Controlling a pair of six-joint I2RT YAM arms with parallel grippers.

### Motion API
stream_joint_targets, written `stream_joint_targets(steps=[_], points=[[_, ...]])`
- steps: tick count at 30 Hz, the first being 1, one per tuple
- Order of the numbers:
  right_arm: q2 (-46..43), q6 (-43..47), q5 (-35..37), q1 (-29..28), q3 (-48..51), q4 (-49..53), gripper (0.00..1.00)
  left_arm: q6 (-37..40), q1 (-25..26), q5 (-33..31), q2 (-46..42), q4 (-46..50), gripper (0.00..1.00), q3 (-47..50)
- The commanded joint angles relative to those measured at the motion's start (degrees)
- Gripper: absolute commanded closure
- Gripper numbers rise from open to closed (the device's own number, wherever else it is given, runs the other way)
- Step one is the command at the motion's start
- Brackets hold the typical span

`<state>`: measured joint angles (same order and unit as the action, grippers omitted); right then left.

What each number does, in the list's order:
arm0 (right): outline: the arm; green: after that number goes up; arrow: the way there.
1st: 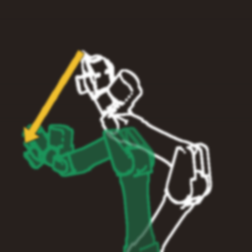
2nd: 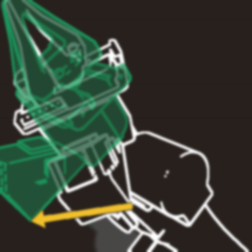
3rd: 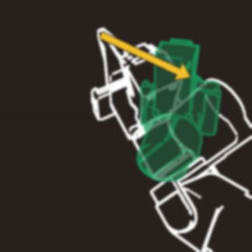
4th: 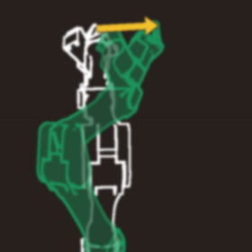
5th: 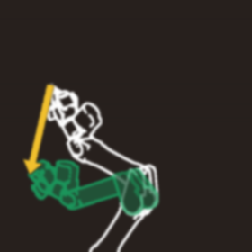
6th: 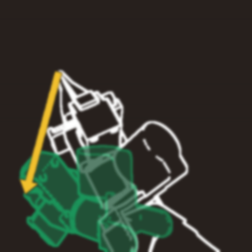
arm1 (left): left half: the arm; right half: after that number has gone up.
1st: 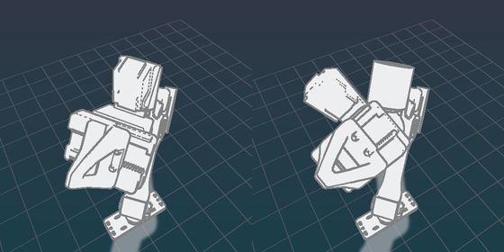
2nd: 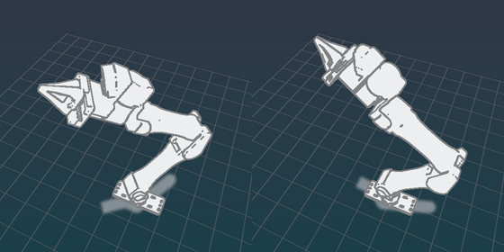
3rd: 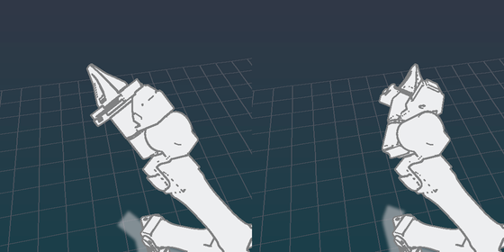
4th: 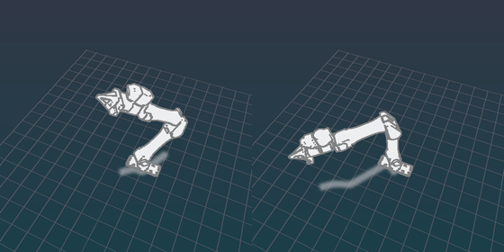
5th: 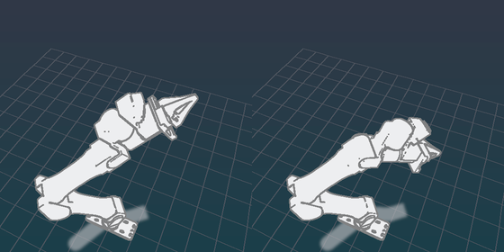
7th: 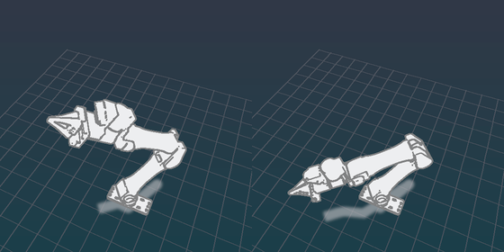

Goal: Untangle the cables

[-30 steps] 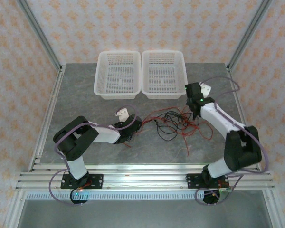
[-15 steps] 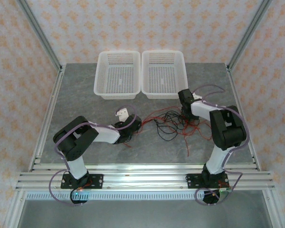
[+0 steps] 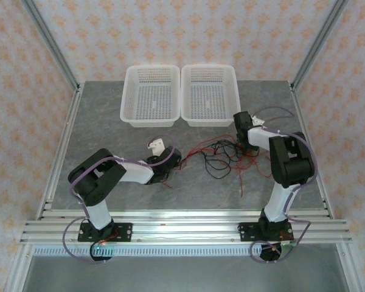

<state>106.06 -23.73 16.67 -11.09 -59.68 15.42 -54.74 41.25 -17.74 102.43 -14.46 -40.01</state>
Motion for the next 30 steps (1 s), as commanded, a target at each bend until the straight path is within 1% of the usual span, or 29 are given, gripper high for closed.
stream_joint_targets(steps=[1,4,7,10,13,14,16,18,19,21,24,27,30], points=[[1.93,-1.02,3.42,2.45,-0.36,1.60,1.00,-1.13,-6.10,-2.42,10.32,23.14,1.00,7.57],[-0.11,-1.46,2.26,4.25,0.59,0.69,1.00,-1.72,-6.19,-1.62,11.38,21.86,1.00,8.58],[-2.89,-1.07,-1.68,4.24,1.26,0.49,1.00,-1.62,-6.10,-1.01,10.02,21.96,1.00,9.04],[-6.38,-1.63,-7.65,4.25,3.88,-0.56,1.00,-0.71,-5.13,-1.85,2.42,26.03,1.00,7.42],[-9.54,-3.41,-13.28,4.00,7.87,-2.14,1.00,0.83,-3.88,-4.49,-6.80,35.31,1.00,1.34],[-10.25,-3.92,-14.41,3.59,8.88,-2.59,1.00,1.46,-3.53,-5.23,-9.52,38.42,0.98,-1.15],[-11.51,-5.47,-15.81,1.95,10.97,-3.41,1.00,3.61,-3.05,-6.35,-14.45,43.98,0.82,-7.05],[-12.16,-7.41,-16.37,-0.23,12.39,-4.47,1.00,5.58,-2.58,-7.16,-16.67,48.99,0.70,-13.07],[-12.26,-8.59,-16.69,-1.48,12.94,-5.18,1.00,6.58,-1.95,-7.81,-17.07,51.25,0.65,-16.20],[-12.06,-10.99,-17.48,-3.75,13.72,-6.58,1.00,8.82,-0.21,-7.78,-16.73,53.27,0.60,-21.11],[-11.35,-15.11,-18.66,-7.29,14.49,-8.78,1.00,12.17,3.46,-4.98,-13.77,52.02,0.59,-26.25],[-10.25,-18.91,-18.95,-11.42,13.97,-10.42,1.00,14.55,7.54,-1.49,-8.67,47.78,0.59,-29.34],[-9.08,-21.41,-19.22,-14.63,12.57,-11.11,1.00,15.81,10.30,2.36,-2.78,43.45,0.60,-32.20]])
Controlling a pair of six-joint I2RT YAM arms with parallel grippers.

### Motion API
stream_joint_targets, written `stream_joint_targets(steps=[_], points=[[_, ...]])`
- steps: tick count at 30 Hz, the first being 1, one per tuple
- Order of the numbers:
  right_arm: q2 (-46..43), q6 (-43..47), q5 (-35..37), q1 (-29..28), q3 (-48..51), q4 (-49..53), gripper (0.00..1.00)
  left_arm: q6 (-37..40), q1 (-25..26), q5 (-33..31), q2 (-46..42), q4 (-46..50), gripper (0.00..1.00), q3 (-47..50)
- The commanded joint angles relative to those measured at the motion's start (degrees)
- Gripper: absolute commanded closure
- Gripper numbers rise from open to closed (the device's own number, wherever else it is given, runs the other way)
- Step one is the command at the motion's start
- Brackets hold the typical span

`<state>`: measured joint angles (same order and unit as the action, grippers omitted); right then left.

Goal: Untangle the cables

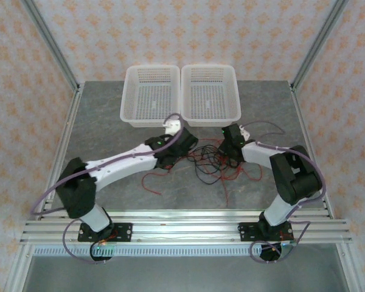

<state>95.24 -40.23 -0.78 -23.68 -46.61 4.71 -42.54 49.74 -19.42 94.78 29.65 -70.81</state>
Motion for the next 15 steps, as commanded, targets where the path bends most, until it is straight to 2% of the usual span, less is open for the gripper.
stream_joint_targets(steps=[1,4,9,15], points=[[2.03,-5.35,-1.49,-2.77,-1.11,-0.28,1.00,4.02,2.70,5.00,6.77,-2.25,0.60,-2.42],[1.82,-5.98,0.07,-3.39,-1.99,0.79,1.00,3.76,3.31,7.76,11.34,-6.70,0.59,-4.59],[-0.29,-6.68,2.33,-3.39,-0.93,1.84,1.00,3.24,2.39,7.84,17.75,-12.92,0.59,-5.45],[-1.95,-7.32,2.44,-3.39,0.61,2.12,1.00,3.08,-2.20,9.62,24.39,-17.59,0.62,-3.75]])
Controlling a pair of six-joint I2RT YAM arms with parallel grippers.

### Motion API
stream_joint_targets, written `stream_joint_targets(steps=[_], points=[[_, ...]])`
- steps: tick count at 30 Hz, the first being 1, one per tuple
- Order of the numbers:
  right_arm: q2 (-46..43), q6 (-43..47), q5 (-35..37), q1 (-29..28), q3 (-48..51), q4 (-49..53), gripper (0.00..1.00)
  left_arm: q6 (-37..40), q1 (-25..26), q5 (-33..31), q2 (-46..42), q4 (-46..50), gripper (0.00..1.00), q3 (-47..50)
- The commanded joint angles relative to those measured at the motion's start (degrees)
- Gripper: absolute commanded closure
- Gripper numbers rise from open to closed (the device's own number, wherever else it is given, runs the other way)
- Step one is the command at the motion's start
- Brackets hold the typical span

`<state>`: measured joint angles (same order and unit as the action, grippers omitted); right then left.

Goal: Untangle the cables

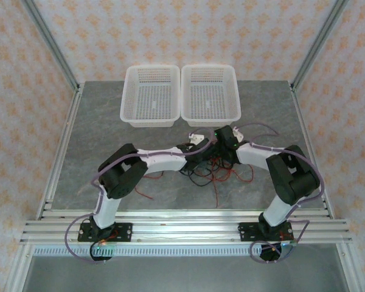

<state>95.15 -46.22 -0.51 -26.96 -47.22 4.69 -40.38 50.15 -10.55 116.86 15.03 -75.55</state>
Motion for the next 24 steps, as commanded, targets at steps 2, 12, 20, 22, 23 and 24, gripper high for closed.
stream_joint_targets(steps=[2,12,20,22,23,24], points=[[-2.54,-1.38,2.18,-0.11,1.42,2.46,1.00,1.05,-4.54,1.14,3.55,-4.18,0.63,2.12],[-8.43,-0.62,8.71,1.87,2.13,7.44,1.00,-1.39,-13.21,-5.37,10.64,-1.93,0.65,9.23],[-13.47,3.58,11.82,11.74,5.00,9.48,1.00,-3.95,-17.46,-4.69,7.37,-8.09,0.66,23.29],[-15.83,4.98,13.86,13.46,4.07,11.35,1.00,-4.63,-17.46,-3.74,6.66,-9.37,0.67,25.79],[-16.82,5.61,14.81,14.07,3.55,12.28,1.00,-4.91,-17.46,-3.51,6.38,-9.92,0.67,26.86],[-18.16,6.18,16.14,14.70,2.80,13.47,1.00,-5.21,-17.46,-3.21,5.99,-10.51,0.67,28.06]])
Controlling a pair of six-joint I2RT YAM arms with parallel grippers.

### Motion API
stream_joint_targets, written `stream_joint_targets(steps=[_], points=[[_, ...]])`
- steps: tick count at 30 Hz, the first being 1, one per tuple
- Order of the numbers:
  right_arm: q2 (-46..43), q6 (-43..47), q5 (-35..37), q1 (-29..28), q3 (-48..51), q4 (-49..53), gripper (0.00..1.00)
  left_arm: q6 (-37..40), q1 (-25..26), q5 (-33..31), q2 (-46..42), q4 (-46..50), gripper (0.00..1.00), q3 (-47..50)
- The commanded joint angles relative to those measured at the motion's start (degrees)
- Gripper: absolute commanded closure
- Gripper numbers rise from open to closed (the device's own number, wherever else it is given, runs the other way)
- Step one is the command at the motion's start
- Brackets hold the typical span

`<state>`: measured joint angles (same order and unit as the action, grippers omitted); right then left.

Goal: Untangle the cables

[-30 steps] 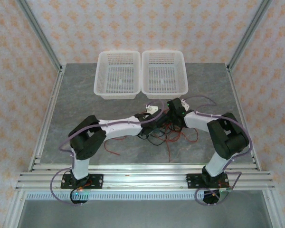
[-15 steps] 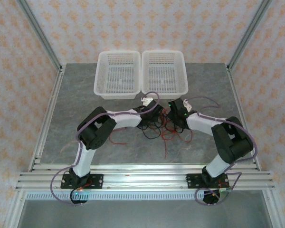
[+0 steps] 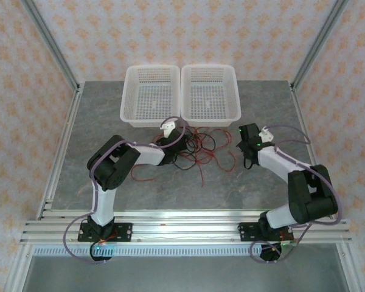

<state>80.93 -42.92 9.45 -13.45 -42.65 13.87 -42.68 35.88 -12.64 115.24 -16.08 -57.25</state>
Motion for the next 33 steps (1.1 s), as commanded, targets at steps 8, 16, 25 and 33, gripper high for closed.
stream_joint_targets(steps=[8,16,25,33], points=[[-10.77,6.54,11.59,3.98,-5.63,8.72,1.00,-3.69,-3.09,0.91,3.30,17.18,0.67,16.14],[-5.81,6.22,-10.48,-1.36,-5.21,3.57,0.96,-2.44,2.00,1.86,-2.19,19.19,0.68,14.80],[4.57,3.78,-13.41,-17.57,-11.06,0.31,0.56,-2.13,6.92,-4.92,-10.64,28.95,0.66,9.83],[10.31,3.26,-17.13,-22.57,-16.07,-1.48,0.51,2.38,6.92,-11.31,-21.04,38.09,0.57,1.87]])
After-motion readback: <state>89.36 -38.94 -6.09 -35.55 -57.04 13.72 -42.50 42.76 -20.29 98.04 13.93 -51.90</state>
